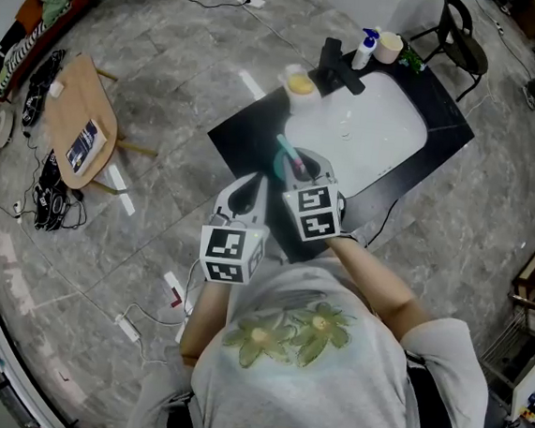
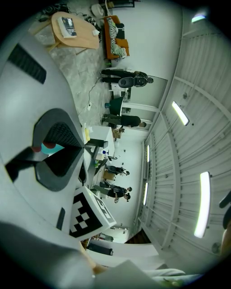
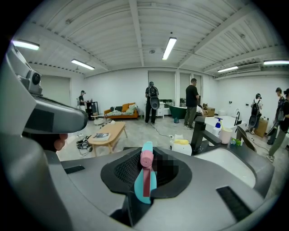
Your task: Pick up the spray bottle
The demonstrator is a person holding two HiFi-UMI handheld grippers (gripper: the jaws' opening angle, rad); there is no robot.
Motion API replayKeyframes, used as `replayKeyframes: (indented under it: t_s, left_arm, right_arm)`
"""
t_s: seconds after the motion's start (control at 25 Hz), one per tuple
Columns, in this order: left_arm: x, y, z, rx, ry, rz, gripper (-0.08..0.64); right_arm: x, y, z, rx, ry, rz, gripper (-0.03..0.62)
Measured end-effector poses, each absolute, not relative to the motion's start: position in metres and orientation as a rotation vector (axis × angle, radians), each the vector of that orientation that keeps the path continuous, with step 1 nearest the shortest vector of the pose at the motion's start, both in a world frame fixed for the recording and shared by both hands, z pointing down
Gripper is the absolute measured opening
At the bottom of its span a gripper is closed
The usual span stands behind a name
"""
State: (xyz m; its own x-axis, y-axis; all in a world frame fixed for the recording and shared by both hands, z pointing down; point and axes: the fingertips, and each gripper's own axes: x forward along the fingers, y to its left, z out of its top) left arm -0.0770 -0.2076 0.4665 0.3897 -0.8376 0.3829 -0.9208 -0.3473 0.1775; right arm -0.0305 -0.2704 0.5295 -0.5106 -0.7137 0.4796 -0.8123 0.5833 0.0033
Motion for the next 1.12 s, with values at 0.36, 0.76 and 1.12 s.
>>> replayKeyframes:
  t_s: [0.36, 0.76, 1.12]
  left_arm:
    - [-0.074, -0.201, 0.464, 2.308, -1.519, 0.33, 0.008]
    - [-0.07, -0.19, 0.46, 2.331, -1.501, 0.321, 0.008]
    - [-0.063, -0.174, 0.458, 2.353, -1.48, 0.318, 0.008]
  right_arm:
    - [-0.029, -0.265, 0.52, 1.226, -2.405, 0.279, 0.072]
    - [-0.019, -0.251, 0.508, 1.247, -2.411, 0.275, 0.072]
    - [-0.014, -0.231, 0.493, 1.259, -2.436, 0.238, 0.072]
